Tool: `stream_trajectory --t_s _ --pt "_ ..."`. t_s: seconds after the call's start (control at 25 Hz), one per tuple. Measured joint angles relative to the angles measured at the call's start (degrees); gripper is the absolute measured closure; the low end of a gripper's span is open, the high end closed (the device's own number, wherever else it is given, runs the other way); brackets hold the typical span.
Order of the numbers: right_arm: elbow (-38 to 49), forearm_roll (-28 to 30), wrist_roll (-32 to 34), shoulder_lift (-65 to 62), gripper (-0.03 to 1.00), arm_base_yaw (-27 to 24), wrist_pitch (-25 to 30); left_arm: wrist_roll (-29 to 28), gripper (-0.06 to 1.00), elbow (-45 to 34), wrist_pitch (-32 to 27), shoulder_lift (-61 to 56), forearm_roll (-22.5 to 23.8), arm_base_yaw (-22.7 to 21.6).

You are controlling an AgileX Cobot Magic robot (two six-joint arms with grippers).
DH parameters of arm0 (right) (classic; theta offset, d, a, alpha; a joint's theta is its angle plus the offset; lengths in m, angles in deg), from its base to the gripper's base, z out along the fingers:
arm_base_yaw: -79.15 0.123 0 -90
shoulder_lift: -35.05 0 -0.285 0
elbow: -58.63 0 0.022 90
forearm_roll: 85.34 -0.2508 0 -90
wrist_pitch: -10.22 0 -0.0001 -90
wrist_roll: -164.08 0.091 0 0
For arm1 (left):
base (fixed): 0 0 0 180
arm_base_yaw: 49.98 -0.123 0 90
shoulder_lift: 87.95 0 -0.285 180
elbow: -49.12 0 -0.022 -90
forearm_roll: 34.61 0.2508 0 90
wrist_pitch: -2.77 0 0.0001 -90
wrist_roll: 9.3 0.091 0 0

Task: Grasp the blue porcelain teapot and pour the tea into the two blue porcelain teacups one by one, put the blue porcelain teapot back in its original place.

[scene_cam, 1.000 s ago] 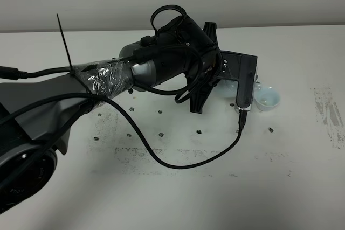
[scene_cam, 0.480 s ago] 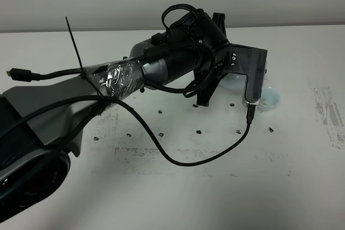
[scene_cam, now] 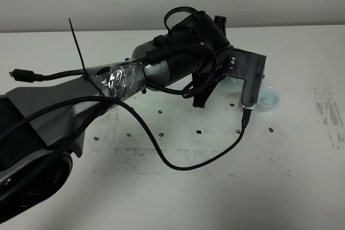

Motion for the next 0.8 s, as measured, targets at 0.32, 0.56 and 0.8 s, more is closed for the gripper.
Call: stream_trajectory --t_s 0.32,0.56,0.8 --pt "0.00 0.00 0.00 0.00 0.68 0.00 0.00 0.94 0.91 0.00 -0.02 0.00 2.08 0.04" --pt "0.00 0.00 0.00 0.00 0.68 0.00 0.00 1.97 0.91 0.00 0.49 0.00 2.97 0.53" --pt "0.00 0.00 0.00 0.00 0.68 0.00 0.00 2.52 0.91 0.00 1.53 0.00 3.04 0.85"
